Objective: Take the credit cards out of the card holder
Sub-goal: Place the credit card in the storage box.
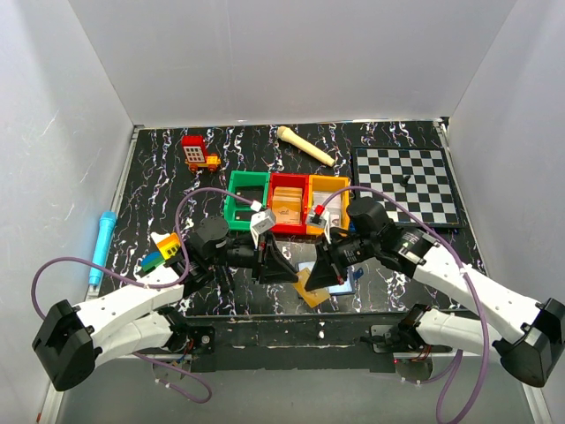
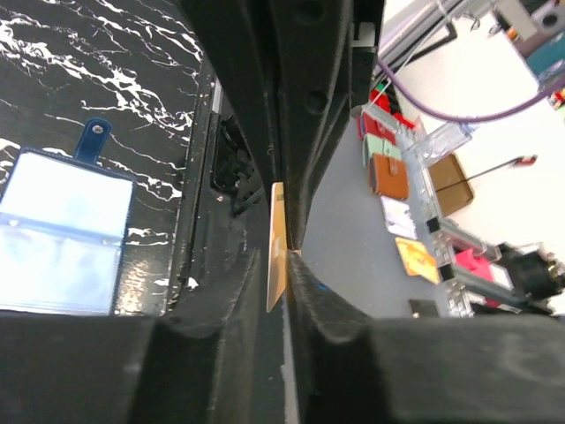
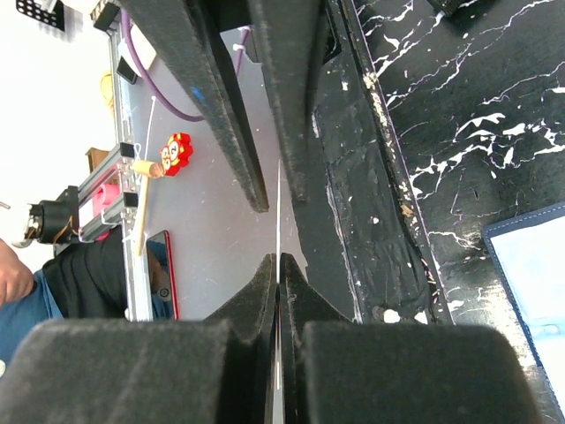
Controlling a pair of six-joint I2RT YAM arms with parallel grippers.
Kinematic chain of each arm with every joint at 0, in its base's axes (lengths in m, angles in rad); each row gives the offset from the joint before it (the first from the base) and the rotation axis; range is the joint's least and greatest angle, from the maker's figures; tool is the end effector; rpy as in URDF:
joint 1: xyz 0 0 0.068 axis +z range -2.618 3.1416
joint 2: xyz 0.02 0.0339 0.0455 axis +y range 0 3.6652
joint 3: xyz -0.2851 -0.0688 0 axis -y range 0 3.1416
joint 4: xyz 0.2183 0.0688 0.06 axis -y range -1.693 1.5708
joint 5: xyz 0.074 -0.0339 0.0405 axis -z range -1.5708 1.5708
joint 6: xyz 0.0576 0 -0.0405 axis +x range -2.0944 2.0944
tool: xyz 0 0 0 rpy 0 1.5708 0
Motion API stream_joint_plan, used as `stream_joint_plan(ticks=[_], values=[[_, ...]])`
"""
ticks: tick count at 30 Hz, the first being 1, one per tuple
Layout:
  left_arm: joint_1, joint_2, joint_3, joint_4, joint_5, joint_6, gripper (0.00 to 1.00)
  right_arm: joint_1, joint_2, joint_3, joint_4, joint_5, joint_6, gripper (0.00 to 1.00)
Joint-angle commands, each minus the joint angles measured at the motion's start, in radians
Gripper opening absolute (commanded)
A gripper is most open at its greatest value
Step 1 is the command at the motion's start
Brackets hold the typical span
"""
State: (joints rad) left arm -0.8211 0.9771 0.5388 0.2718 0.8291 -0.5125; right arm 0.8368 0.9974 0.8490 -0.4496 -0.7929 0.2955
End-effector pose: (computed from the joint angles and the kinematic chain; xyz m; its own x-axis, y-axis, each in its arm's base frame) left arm 0.1018 -0.1716 0.2928 -0.5838 0.1410 -0.7995 0.8073 -0.0031 -0.5901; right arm 0.0932 0.1646 0.3156 -0.6274 -0.3903 -0.6738 -0.7660 0.1532 0.6244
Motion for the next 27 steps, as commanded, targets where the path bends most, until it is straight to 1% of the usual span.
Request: stream_joint_plan(ticks=[1, 2, 4, 5, 6, 7, 8, 10, 12, 14, 17, 22, 27], values=[[0.004, -0.005, 0.023, 0.047, 0.044, -0.003, 0.08, 0.015, 0.010, 0.058, -0.009, 0.009, -0.032, 0.01], [0.004, -0.005, 0.020, 0.056, 0.047, -0.006, 0.01, 0.016, 0.012, 0.061, -0.012, 0.012, -0.032, 0.01], [0.004, -0.011, 0.007, 0.066, 0.039, -0.014, 0.00, 0.016, 0.012, 0.065, -0.018, 0.027, -0.033, 0.01], [0.004, -0.017, 0.000, 0.064, 0.032, -0.014, 0.00, 0.016, 0.009, 0.067, -0.021, 0.041, -0.033, 0.05], [0.004, -0.026, -0.008, 0.066, 0.019, -0.017, 0.00, 0.016, 0.006, 0.070, -0.024, 0.047, -0.033, 0.11], [0.004, -0.037, -0.019, 0.073, 0.007, -0.021, 0.00, 0.016, 0.001, 0.073, -0.023, 0.052, -0.035, 0.23], [0.004, -0.049, -0.026, 0.078, -0.008, -0.027, 0.00, 0.016, -0.006, 0.073, -0.021, 0.061, -0.029, 0.31], [0.002, -0.072, -0.048, 0.093, -0.033, -0.040, 0.00, 0.016, -0.026, 0.068, -0.009, 0.081, -0.015, 0.42], [0.005, -0.095, -0.072, 0.121, -0.057, -0.060, 0.00, 0.016, -0.049, 0.058, 0.017, 0.115, 0.005, 0.48], [0.007, -0.116, -0.100, 0.158, -0.074, -0.084, 0.00, 0.015, -0.074, 0.045, 0.040, 0.136, 0.019, 0.50], [0.014, -0.140, -0.129, 0.211, -0.093, -0.121, 0.00, 0.013, -0.109, 0.024, 0.055, 0.165, 0.037, 0.51], [0.034, -0.186, -0.180, 0.276, -0.119, -0.178, 0.00, 0.001, -0.169, -0.033, 0.123, 0.188, 0.088, 0.50], [0.037, -0.196, -0.198, 0.322, -0.120, -0.213, 0.00, -0.001, -0.180, -0.060, 0.153, 0.199, 0.114, 0.47]])
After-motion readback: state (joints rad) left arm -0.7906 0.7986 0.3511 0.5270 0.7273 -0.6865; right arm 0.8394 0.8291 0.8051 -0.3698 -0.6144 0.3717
